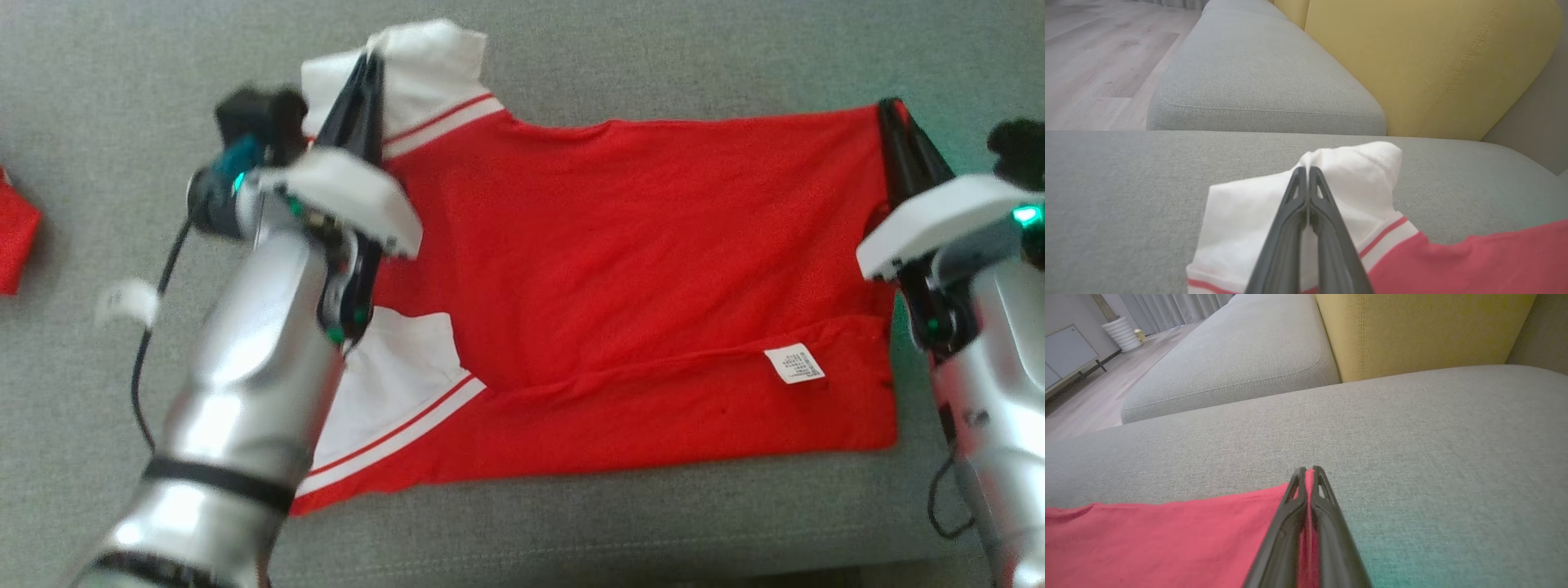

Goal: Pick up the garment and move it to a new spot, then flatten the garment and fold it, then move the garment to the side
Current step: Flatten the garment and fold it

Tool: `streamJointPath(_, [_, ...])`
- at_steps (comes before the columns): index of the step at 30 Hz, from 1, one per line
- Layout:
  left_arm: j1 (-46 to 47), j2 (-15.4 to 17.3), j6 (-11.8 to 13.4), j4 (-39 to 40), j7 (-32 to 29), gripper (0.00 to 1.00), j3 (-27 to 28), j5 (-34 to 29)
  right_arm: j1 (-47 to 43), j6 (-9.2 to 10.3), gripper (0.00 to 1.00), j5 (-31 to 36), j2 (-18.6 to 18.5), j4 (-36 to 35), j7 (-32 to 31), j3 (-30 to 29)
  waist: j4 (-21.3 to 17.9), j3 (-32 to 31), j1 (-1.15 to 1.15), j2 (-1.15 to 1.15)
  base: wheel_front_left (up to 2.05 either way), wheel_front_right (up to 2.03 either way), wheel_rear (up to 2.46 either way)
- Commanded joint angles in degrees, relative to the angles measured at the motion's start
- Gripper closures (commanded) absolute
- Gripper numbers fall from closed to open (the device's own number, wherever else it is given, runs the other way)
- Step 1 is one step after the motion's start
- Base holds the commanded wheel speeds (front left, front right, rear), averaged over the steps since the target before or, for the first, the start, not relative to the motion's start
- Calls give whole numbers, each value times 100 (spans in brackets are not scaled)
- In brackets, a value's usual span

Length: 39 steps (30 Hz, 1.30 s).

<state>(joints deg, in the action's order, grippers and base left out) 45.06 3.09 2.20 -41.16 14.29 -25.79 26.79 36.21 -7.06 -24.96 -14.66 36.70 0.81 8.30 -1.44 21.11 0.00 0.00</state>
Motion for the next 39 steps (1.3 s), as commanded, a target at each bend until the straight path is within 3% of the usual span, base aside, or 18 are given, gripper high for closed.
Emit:
streamJointPath(1, [-21,201,47,278,70,100,195,-63,-95,-43,100,-62,-77,-220,63,78,10,-53,0,0,0,0,0])
streamJointPath(11, [-1894,456,339,2397,64,100,428,-270,-1151,-43,100,-1083,-48,-1138,-242,-171,18,-298,0,0,0,0,0])
streamJointPath(19, [-3152,634,698,3461,-326,100,356,-164,-1937,-43,100,-1230,62,-1705,-600,-449,44,-301,0,0,0,0,0])
streamJointPath(26, [-3816,631,891,3676,-483,100,331,-5,-2550,-43,100,-896,317,-2278,-757,-799,71,-306,0,0,0,0,0])
streamJointPath(36, [-4114,610,932,3538,-641,100,323,209,-3166,-43,100,-82,691,-2882,-1057,-1080,107,-328,0,0,0,0,0])
streamJointPath(37, [-4124,600,915,3473,-696,94,303,244,-3203,-43,85,-1,730,-2911,-1068,-1086,104,-334,0,0,0,0,0])
streamJointPath(38, [-4124,584,907,3419,-718,43,299,274,-3237,-43,15,113,751,-2925,-1076,-1090,101,-343,0,0,0,0,0])
streamJointPath(39, [-4126,582,907,3353,-751,0,292,292,-3261,-43,0,198,775,-2936,-1087,-1082,92,-357,0,0,0,0,0])
